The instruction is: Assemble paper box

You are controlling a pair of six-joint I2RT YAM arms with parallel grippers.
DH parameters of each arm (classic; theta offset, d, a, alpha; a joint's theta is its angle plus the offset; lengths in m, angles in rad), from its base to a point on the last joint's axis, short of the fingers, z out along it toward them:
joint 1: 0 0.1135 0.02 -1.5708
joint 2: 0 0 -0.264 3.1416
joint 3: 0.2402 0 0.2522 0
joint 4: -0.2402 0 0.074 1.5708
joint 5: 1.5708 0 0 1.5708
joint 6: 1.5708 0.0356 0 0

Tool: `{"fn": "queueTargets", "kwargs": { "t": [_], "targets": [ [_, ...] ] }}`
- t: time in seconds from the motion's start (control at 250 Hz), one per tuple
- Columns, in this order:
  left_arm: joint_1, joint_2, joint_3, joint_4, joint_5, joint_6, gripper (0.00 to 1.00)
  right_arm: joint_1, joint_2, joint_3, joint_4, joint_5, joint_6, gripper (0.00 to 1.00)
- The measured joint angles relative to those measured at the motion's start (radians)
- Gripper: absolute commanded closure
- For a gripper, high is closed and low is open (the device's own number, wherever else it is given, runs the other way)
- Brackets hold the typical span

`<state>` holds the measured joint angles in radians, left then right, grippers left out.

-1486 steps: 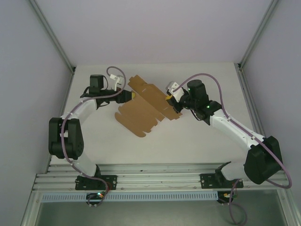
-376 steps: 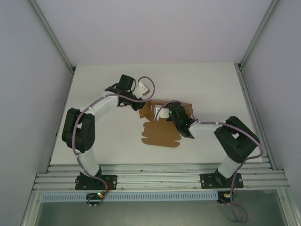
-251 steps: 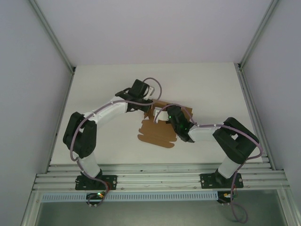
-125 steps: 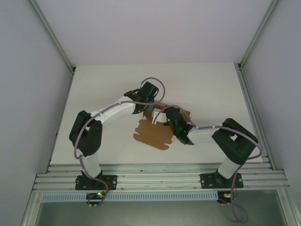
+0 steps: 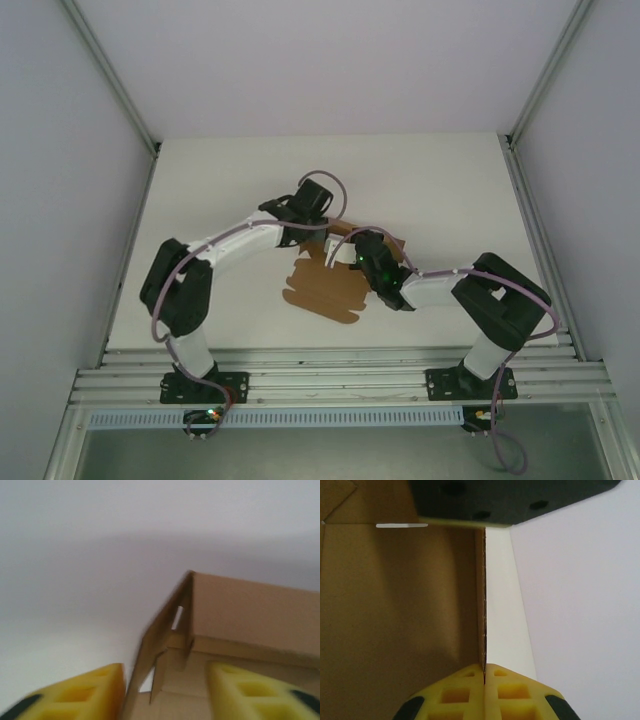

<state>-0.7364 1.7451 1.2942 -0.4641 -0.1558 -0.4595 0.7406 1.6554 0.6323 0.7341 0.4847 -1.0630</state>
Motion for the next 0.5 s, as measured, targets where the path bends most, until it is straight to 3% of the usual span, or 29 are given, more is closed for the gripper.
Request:
{"fn": "queueTargets", "kwargs": {
  "t": [0.068,0.124,0.327,0.447,0.499],
  "targets": [
    [0.023,-0.082,-0.064,0.022,0.044,0.012,0.19,0.0,-0.007,0.0,0.001,-0.023,0.0,1.0],
    [0.052,-0.155,-0.109,0.045,0.072,0.014,0.0,0.0,-0.013,0.0,0.001,-0.037,0.0,1.0],
    [0.262,-0.366,-0.248,0.161,0.177,0.026,0.0,-0.001,-0.018,-0.001,0.002,-0.074,0.001,1.0],
    [0.416,-0.32,-0.292,0.202,0.233,0.023,0.0,-0.001,-0.018,-0.002,0.004,-0.09,0.001,1.0],
    [0.459,-0.256,-0.288,0.215,0.254,0.023,0.04,-0.001,-0.018,-0.002,0.004,-0.098,0.001,1.0]
  ]
}}
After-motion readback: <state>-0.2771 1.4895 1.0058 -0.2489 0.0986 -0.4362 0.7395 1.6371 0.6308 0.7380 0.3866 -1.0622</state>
